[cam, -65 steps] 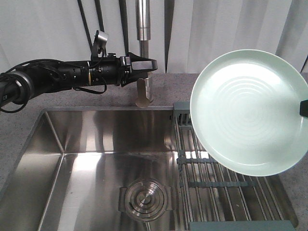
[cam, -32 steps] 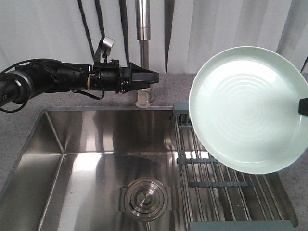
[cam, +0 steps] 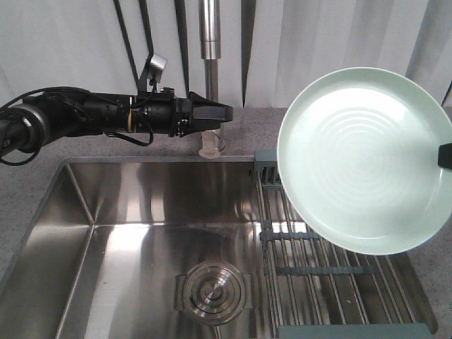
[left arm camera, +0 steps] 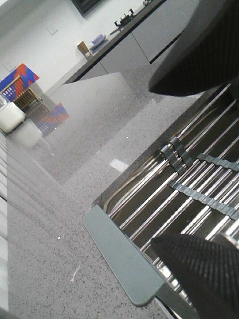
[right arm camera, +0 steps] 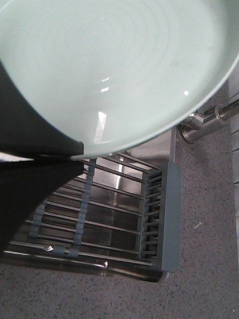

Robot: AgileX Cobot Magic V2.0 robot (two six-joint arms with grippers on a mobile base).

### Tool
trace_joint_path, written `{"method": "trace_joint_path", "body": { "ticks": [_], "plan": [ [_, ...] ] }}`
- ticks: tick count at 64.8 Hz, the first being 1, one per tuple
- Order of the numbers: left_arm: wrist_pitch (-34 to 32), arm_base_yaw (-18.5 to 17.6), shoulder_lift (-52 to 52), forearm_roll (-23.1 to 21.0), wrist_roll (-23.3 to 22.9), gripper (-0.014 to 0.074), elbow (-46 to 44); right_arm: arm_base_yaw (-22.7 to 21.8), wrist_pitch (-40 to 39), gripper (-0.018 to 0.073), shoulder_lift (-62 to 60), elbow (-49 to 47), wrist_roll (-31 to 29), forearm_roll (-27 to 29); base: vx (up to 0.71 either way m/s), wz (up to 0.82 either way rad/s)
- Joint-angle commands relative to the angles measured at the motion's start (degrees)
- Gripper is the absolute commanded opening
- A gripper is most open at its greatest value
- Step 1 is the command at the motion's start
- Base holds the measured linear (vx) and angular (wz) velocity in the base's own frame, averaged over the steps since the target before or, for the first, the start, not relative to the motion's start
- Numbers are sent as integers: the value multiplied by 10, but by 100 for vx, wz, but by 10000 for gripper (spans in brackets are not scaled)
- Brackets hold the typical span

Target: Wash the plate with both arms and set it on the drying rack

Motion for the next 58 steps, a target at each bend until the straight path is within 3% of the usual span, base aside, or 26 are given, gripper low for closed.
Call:
{"method": "trace_joint_path", "body": {
  "ticks": [1, 16, 32, 46, 52, 58],
  "plan": [
    [-27, 7, -37, -66, -7, 533, -16, -4, -20, -6, -6, -14, -2, 36, 0, 0],
    [-16, 55, -37, -127, -7, 517, -16, -4, -20, -6, -6, -14, -2, 36, 0, 0],
    [-134, 128, -37, -196, -7, 349, -16, -4, -20, -6, -6, -14, -2, 36, 0, 0],
    [-134, 180, -72, -140, -7, 95, -15, -4, -20, -6, -6, -14, -2, 35, 0, 0],
    [-134, 196, -102, -83, -7, -10, -14, -4, -20, -6, -6, -14, -2, 35, 0, 0],
    [-134, 201, -140, 5, -7, -8, -14, -4, -20, -6, -6, -14, -3, 35, 0, 0]
  ]
}}
